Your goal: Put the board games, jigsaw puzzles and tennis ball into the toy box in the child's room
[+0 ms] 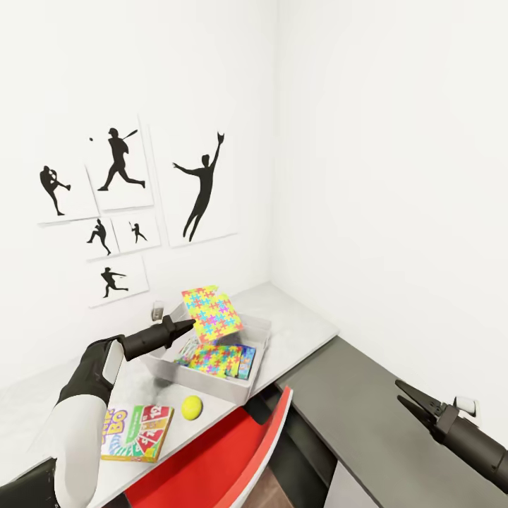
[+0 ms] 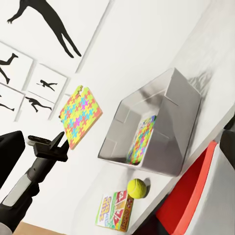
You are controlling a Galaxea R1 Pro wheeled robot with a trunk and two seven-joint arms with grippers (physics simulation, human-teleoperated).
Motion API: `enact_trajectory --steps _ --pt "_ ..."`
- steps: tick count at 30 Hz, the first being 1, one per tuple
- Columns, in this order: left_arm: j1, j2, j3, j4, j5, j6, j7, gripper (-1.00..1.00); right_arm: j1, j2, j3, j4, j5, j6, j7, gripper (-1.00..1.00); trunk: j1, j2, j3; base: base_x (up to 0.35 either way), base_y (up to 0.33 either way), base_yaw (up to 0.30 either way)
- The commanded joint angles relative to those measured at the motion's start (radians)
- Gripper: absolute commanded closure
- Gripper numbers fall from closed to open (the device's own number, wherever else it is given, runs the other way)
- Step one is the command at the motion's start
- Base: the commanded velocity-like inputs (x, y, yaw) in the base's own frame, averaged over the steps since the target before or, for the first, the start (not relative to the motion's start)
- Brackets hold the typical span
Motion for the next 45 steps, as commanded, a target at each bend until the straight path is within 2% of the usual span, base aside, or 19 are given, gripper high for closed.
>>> enact_trajectory --steps 1,17,45 --pt "-0.001 0.000 0.001 0.000 0.003 0.006 -0.001 1.00 -0.001 0.000 -0.001 0.000 0.003 0.004 0.005 -1.00 0.001 -0.002 -0.002 0.211 -0.002 0.000" --pt "-0.001 0.000 0.002 0.000 0.003 0.006 -0.001 1.00 -0.001 0.000 -0.002 0.000 0.003 0.004 0.004 -1.00 0.001 -0.002 -0.002 0.170 0.000 0.000" --pt "0.000 0.000 0.007 -0.002 0.001 0.009 0.031 1.00 -0.001 0.000 -0.004 0.000 0.003 0.004 0.009 -1.00 0.001 -0.002 -0.002 0.008 0.000 0.000"
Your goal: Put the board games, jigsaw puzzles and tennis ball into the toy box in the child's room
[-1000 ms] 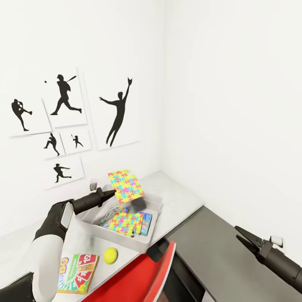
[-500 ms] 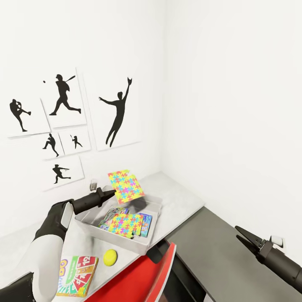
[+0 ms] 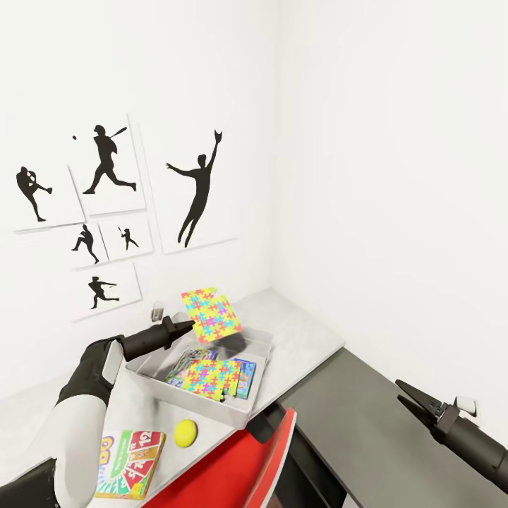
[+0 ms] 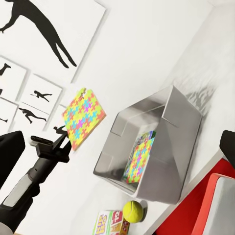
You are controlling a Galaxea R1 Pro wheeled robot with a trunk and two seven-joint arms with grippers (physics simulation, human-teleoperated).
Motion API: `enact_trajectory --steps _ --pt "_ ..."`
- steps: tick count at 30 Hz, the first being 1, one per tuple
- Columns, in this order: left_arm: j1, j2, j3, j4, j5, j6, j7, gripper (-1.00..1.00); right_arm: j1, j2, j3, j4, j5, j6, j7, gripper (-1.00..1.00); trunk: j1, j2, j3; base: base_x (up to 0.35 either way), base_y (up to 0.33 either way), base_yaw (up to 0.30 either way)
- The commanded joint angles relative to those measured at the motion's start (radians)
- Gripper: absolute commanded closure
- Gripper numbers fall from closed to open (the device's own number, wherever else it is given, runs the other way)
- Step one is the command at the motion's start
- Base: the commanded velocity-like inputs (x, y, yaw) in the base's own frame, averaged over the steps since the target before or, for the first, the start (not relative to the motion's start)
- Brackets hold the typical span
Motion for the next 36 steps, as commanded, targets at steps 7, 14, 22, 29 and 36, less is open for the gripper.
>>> enact_trajectory --steps 7,14,22,29,36 --pt "0.004 -0.028 0.096 -0.113 0.001 0.029 0.057 1.00 -0.001 0.000 0.000 0.000 0.003 0.004 0.005 -1.00 0.001 -0.002 -0.002 0.000 0.000 0.000" --pt "0.008 -0.063 0.120 -0.220 0.000 0.139 0.168 1.00 -0.001 0.000 -0.001 0.000 0.003 0.004 0.005 -1.00 0.001 -0.002 -0.002 0.000 0.000 0.000" --pt "0.015 -0.072 0.114 -0.230 -0.006 0.155 0.181 1.00 -0.001 0.000 0.000 0.000 0.003 0.004 0.005 -1.00 0.001 -0.002 -0.002 0.000 0.000 0.000" --pt "0.019 -0.076 0.112 -0.222 -0.013 0.155 0.198 1.00 -0.001 0.000 0.000 0.000 0.003 0.004 0.006 -1.00 0.001 -0.002 -0.002 0.000 0.000 0.000" --pt "0.023 -0.088 0.114 -0.192 -0.015 0.155 0.289 1.00 -0.001 0.000 0.000 0.000 0.003 0.004 0.007 -1.00 0.001 -0.002 -0.002 0.000 0.000 0.000"
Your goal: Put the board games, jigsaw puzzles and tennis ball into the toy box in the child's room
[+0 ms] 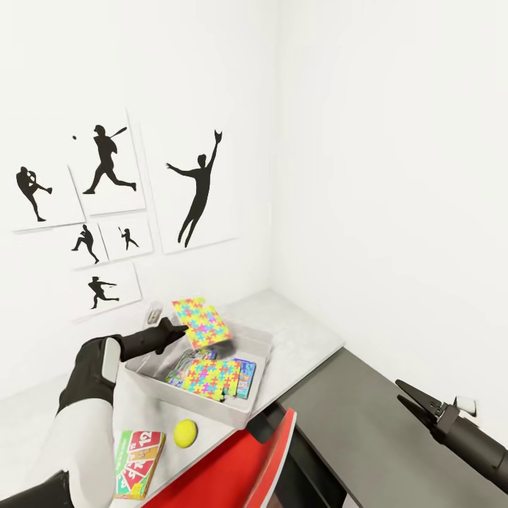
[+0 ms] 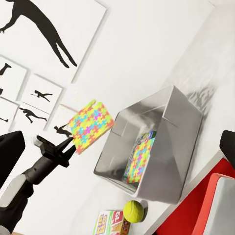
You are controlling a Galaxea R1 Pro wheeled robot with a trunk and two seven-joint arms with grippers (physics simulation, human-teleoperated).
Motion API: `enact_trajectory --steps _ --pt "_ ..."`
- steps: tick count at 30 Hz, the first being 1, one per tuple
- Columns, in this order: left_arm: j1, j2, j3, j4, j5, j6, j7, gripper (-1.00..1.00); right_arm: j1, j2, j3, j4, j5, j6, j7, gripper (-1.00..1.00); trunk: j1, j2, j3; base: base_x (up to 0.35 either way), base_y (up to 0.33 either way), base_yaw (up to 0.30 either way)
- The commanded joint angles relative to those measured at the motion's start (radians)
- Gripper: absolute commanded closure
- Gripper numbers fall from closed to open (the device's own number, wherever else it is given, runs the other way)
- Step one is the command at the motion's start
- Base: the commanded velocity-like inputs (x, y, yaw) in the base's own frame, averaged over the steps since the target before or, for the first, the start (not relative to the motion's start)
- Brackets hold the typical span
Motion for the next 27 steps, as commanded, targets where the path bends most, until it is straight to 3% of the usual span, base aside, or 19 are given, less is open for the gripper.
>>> enact_trajectory --steps 1,12,18,27 --pt "-0.001 -0.002 0.004 0.005 0.011 0.010 0.008 1.00 -0.001 0.000 -0.001 0.000 0.003 0.004 0.005 -1.00 0.001 -0.002 -0.002 0.000 0.000 0.000" --pt "0.001 -0.003 0.008 0.042 0.011 0.010 0.051 1.00 -0.001 0.000 -0.002 0.000 0.003 0.004 0.005 -1.00 0.001 -0.002 -0.002 0.000 0.000 0.000" --pt "0.001 -0.002 0.013 0.092 0.015 0.010 0.125 1.00 -0.001 0.000 -0.003 0.001 0.003 0.004 0.005 -1.00 0.001 -0.002 -0.002 0.000 0.000 0.000" --pt "0.001 -0.002 0.017 0.108 0.017 0.010 0.144 1.00 -0.001 0.000 -0.003 0.001 0.003 0.004 0.005 -1.00 0.001 -0.002 -0.002 0.000 0.000 0.000"
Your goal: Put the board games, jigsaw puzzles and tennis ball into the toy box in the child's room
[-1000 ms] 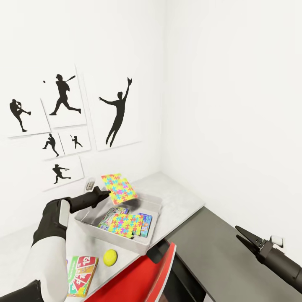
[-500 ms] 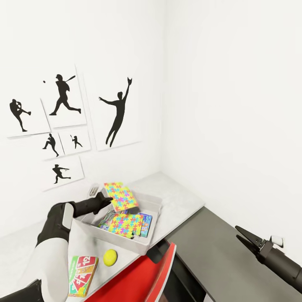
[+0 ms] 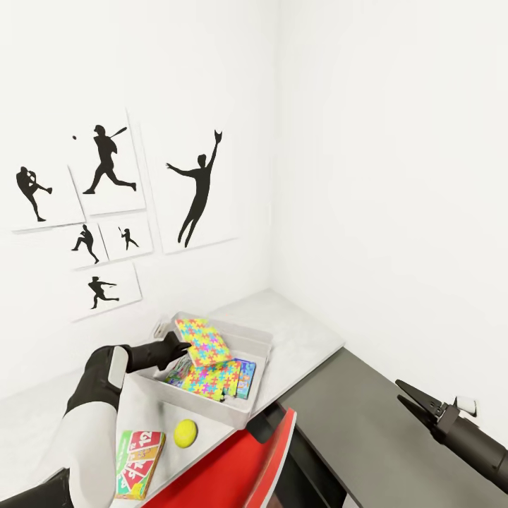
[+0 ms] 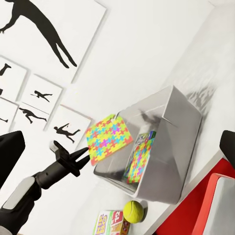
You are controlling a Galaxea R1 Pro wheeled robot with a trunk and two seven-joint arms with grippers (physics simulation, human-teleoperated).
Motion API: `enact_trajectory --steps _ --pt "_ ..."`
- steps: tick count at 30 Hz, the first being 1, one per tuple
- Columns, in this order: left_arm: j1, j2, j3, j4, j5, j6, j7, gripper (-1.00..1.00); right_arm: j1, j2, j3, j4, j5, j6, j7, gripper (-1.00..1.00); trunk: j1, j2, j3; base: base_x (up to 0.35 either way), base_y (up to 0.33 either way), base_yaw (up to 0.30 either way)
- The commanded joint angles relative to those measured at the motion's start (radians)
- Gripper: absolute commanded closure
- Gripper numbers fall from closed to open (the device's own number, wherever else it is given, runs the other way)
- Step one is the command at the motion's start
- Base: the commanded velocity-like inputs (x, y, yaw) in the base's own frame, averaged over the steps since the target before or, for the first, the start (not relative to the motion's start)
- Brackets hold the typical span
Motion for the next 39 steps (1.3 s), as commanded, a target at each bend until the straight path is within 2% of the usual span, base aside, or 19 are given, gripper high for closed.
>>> enact_trajectory --steps 1,7,11,16,28,39 --pt "-0.001 -0.001 0.007 0.000 0.007 0.009 0.003 1.00 -0.001 0.000 -0.001 0.000 0.003 0.004 0.005 -1.00 0.001 -0.002 -0.002 0.000 0.000 0.000" --pt "-0.002 -0.001 0.043 0.001 0.006 0.007 0.012 1.00 -0.001 0.000 -0.001 0.000 0.003 0.004 0.004 -1.00 0.001 -0.002 -0.002 0.000 0.000 0.000" --pt "-0.001 -0.001 0.052 0.001 0.007 0.006 0.059 1.00 -0.001 0.000 0.000 -0.001 0.003 0.002 0.003 -1.00 0.001 -0.002 -0.002 0.000 0.000 0.000" --pt "-0.002 -0.002 0.055 0.001 0.009 0.005 0.084 1.00 -0.001 0.000 0.000 -0.001 0.003 0.001 0.004 -1.00 0.001 -0.002 -0.002 0.000 0.000 0.000" --pt "-0.003 -0.003 0.056 0.006 0.009 0.001 0.098 1.00 -0.001 0.000 0.000 -0.001 0.003 0.001 0.004 -1.00 0.001 -0.002 -0.002 0.000 0.000 0.000" --pt "-0.015 0.001 0.055 0.111 0.012 -0.011 0.153 1.00 -0.001 0.000 0.002 -0.001 0.003 -0.028 0.005 -1.00 0.001 -0.002 -0.002 0.000 0.000 0.000"
